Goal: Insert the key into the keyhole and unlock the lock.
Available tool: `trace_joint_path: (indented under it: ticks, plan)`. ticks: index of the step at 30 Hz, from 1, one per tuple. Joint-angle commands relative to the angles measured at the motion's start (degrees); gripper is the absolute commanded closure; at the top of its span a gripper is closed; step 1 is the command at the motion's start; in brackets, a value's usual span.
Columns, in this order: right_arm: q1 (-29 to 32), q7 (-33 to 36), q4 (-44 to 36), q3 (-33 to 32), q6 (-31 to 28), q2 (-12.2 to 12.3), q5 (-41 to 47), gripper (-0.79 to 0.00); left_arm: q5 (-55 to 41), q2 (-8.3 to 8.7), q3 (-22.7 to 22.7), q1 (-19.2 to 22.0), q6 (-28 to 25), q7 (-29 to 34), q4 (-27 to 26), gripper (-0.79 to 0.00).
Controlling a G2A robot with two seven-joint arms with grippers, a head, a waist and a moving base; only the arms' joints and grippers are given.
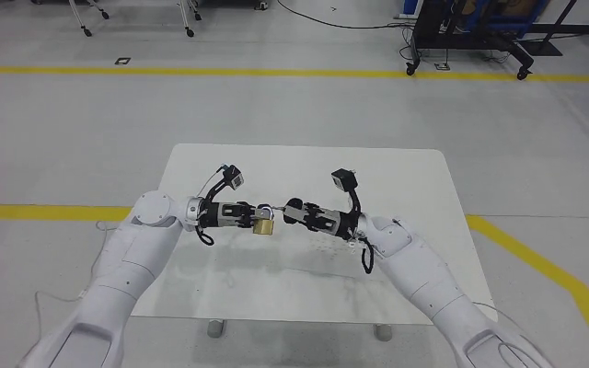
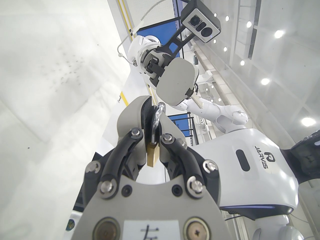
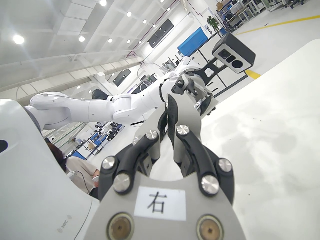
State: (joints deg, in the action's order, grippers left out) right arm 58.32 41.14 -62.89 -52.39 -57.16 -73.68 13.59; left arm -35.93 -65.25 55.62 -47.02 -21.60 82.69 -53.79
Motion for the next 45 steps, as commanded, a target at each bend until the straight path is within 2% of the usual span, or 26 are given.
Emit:
trace_joint_path:
  ticks: [1, 4, 16, 20, 23, 26, 30, 33, 34, 45]
  plan:
    - [0.1, 0.0, -0.3, -0.1, 0.1, 0.1, 0.1, 0.000, -0.2, -0.02, -0.1, 0.2, 0.0, 0.0, 0.4, 0.000]
    - [0.3, -2.0, -0.5, -1.0, 0.4, 0.2, 0.7, 0.000, 0.4, 0.04, 0.0, 0.7, -0.7, -0.7, 1.7, 0.000]
    - [0.3, -2.0, -0.5, -1.0, 0.4, 0.2, 0.7, 0.000, 1.4, 0.09, 0.0, 0.9, -1.4, -1.4, 2.0, 0.000]
    - [2.0, -3.4, -2.8, -1.5, 1.9, 0.3, 3.5, 0.000, 4.3, -0.01, 0.1, -0.2, 3.1, -12.3, 0.4, 0.000]
    - [4.0, -2.5, -4.2, -2.8, 6.1, 1.0, 8.6, 0.000, 0.6, -0.51, 0.5, -0.1, 8.8, -16.6, -0.5, 0.000]
    - [5.8, -2.3, -5.3, -4.9, 11.8, 1.7, 11.6, 0.000, 0.4, -1.53, -1.1, 1.8, 13.5, -20.7, -0.2, 0.000]
    - [10.3, -3.1, -9.6, -8.2, 17.6, 2.9, 11.9, 0.000, 0.4, -3.81, -5.1, 5.3, 17.0, -24.3, 2.0, 0.000]
    - [13.7, -3.8, -13.8, -11.2, 22.0, 3.9, 10.3, 0.000, -0.6, -5.76, -7.8, 7.9, 18.1, -26.1, 5.5, 0.000]
    - [13.7, -3.8, -13.8, -11.2, 22.0, 3.9, 10.3, 0.000, -0.9, -6.17, -8.3, 8.4, 18.2, -25.7, 6.3, 0.000]
    - [13.7, -3.8, -13.8, -11.2, 22.0, 3.9, 10.3, 0.000, -0.6, -6.16, -8.3, 8.4, 18.2, -26.2, 6.1, 0.000]
